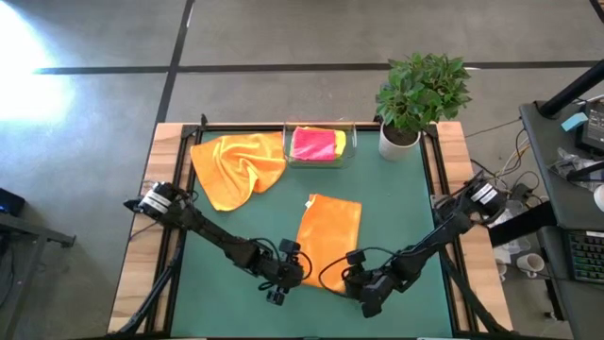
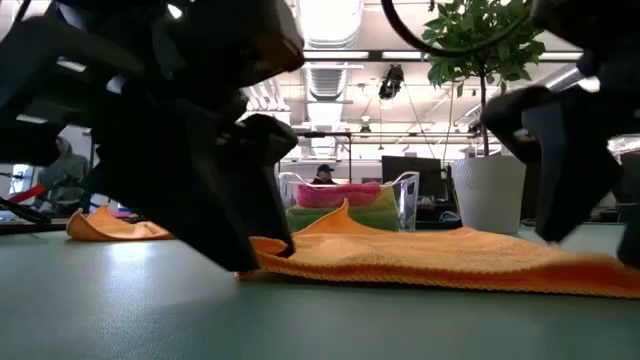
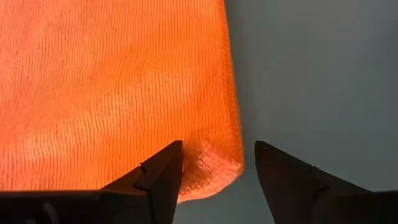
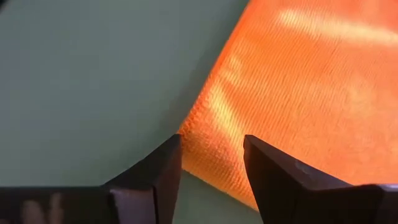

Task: Fold microfiber towels
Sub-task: Fold the bottom orange towel

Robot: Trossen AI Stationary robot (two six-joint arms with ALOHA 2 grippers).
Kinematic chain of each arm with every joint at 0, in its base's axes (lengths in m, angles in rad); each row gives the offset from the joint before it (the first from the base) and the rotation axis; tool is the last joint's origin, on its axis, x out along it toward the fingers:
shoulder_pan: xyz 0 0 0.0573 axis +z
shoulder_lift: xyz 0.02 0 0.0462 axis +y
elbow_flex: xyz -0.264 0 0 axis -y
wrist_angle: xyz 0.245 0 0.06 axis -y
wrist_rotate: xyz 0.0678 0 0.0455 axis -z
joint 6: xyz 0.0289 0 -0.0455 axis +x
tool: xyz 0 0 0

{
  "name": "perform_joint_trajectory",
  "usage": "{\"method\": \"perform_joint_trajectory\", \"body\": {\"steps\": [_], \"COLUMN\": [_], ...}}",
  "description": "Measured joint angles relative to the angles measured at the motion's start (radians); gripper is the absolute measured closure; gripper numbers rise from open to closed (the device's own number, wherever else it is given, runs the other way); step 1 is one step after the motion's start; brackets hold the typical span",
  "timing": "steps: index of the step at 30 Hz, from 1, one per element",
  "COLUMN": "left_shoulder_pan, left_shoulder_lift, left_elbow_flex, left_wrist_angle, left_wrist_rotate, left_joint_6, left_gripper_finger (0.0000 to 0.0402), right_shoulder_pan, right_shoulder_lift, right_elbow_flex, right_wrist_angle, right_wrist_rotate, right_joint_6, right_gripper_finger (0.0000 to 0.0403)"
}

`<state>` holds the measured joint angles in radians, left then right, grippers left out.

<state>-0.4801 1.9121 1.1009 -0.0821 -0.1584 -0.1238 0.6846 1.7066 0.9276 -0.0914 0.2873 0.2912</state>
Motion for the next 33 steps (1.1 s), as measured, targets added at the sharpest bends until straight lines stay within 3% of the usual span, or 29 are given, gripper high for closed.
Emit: {"method": "perform_joint_trajectory", "body": {"steps": [13, 21, 26, 29, 33], "left_shoulder_pan": [0.016, 0.016, 0.018, 0.018, 0.017], "left_shoulder_lift": [-0.002, -0.002, -0.002, -0.002, -0.002], "left_elbow_flex": [-0.004, -0.009, -0.006, -0.006, -0.006], "left_wrist_angle": [-0.057, -0.058, -0.059, -0.058, -0.057], "left_wrist_rotate": [-0.060, -0.064, -0.068, -0.068, -0.066], "left_joint_6": [-0.001, -0.003, -0.002, -0.002, -0.002], "left_gripper_finger": [0.0226, 0.0323, 0.0391, 0.0390, 0.0385], "right_shoulder_pan": [-0.005, -0.003, -0.005, -0.013, -0.031], "right_shoulder_lift": [0.033, 0.018, 0.018, 0.018, 0.027], "right_elbow_flex": [0.004, 0.017, 0.017, 0.017, 0.016], "right_wrist_angle": [0.003, -0.008, -0.007, -0.006, -0.004], "right_wrist_rotate": [-0.015, -0.087, -0.059, 0.010, 0.006], "right_joint_6": [0.062, 0.129, 0.101, 0.089, 0.084], "right_gripper_finger": [0.0239, 0.0239, 0.0239, 0.0239, 0.0239]}}
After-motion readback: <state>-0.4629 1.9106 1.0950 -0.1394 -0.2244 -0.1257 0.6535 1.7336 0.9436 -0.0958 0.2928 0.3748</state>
